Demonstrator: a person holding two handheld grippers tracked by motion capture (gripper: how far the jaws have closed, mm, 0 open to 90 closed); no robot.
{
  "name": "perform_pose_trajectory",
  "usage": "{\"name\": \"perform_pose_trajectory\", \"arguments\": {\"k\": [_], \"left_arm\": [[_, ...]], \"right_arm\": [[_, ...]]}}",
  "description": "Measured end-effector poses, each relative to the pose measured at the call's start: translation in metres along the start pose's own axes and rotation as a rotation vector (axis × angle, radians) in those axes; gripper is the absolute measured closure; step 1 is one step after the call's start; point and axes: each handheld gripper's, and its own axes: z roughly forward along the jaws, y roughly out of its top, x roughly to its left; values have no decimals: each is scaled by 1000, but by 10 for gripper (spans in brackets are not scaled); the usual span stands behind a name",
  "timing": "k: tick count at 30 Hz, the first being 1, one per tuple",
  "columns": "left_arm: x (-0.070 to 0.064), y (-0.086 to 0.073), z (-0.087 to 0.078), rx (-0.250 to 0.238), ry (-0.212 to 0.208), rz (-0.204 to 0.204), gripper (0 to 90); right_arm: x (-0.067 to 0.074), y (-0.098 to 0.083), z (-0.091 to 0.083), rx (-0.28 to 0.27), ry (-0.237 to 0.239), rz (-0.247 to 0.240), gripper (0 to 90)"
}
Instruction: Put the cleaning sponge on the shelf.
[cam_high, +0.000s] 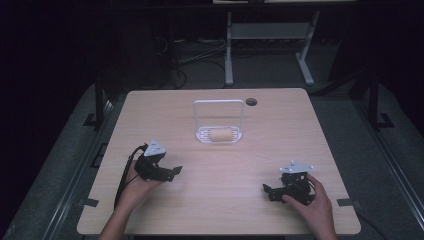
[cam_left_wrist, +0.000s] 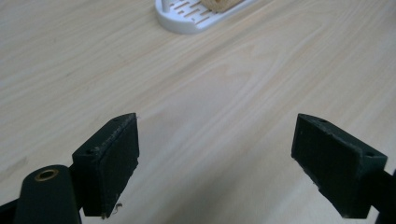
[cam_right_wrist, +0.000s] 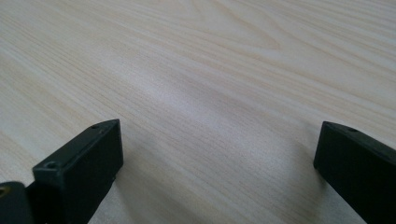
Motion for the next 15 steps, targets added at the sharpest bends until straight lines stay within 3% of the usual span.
{"name": "perform_pose_trajectory", "arguments": {"k": [11,15], "left_arm": [[-2,-40,-28,-5,38,-33,148],[-5,-50,-32,3,49,-21,148]], "right_arm": [[0,0,0,2,1,1,10],[0,0,0,1,1,2,10]]}}
